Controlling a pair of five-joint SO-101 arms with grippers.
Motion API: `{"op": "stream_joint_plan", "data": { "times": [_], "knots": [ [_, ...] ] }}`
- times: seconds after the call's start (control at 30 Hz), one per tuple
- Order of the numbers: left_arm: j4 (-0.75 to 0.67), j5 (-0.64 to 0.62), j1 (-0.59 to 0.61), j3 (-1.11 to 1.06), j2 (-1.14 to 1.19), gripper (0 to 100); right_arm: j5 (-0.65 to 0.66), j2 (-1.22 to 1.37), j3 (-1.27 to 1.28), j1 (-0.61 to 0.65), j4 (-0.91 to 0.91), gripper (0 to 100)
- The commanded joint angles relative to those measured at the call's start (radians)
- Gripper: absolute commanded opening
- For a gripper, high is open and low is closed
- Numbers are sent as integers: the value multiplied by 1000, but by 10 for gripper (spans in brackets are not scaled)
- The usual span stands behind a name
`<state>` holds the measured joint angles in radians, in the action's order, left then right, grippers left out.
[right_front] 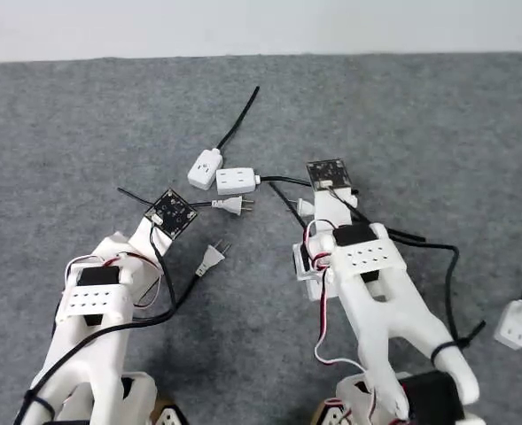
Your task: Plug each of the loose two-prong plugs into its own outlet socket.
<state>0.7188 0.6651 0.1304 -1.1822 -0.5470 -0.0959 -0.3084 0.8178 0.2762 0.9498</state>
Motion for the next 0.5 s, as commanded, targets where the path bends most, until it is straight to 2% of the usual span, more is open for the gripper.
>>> {"op": "stream_joint_plan", "data": {
  "times": [0.0, 0.13, 0.47],
  "knots": [
    [-26, -15, 5, 24, -20, 45, -12, 36, -8, -19, -25, 149],
    [-26, -15, 5, 24, -20, 45, -6, 82, -51, -16, 13, 282],
    [-25, -15, 5, 24, -20, 45, -5, -54, -64, -59, 140, 287]
  ]
}}
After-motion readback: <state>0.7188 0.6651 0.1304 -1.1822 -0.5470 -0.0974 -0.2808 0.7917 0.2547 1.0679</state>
